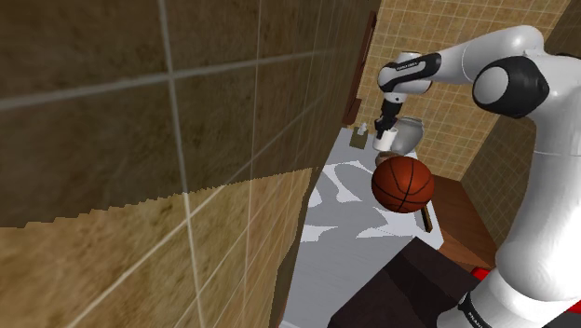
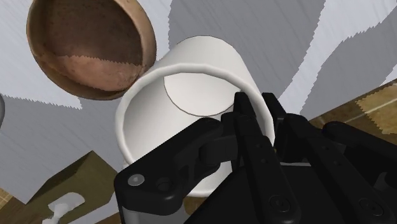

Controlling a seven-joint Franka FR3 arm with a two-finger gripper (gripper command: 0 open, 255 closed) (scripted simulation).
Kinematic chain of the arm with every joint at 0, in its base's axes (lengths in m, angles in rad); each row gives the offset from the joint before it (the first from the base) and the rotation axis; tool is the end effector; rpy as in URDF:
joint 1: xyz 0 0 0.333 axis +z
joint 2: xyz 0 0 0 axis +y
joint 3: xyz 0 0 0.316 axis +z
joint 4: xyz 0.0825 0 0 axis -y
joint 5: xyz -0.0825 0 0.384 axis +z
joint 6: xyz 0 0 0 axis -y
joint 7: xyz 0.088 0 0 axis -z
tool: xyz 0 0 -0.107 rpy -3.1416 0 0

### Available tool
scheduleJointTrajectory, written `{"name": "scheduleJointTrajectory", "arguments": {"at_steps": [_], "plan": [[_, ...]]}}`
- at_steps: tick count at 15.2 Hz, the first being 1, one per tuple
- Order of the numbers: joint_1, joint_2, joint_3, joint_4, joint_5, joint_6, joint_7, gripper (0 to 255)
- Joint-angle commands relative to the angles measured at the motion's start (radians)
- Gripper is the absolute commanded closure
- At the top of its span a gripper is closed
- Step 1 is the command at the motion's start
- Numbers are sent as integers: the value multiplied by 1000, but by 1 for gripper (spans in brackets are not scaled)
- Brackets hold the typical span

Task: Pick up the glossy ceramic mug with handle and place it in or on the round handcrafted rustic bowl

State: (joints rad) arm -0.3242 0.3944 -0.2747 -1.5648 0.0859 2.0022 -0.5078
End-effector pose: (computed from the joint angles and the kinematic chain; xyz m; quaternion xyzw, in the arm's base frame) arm 0.5739 -0.3567 0.4290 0.9982 -0.0508 0.0183 0.0258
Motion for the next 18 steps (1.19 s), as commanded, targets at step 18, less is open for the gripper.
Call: {"name": "scheduleJointTrajectory", "arguments": {"at_steps": [18], "plan": [[-293,463,0,703,112,-242,-216,255]]}}
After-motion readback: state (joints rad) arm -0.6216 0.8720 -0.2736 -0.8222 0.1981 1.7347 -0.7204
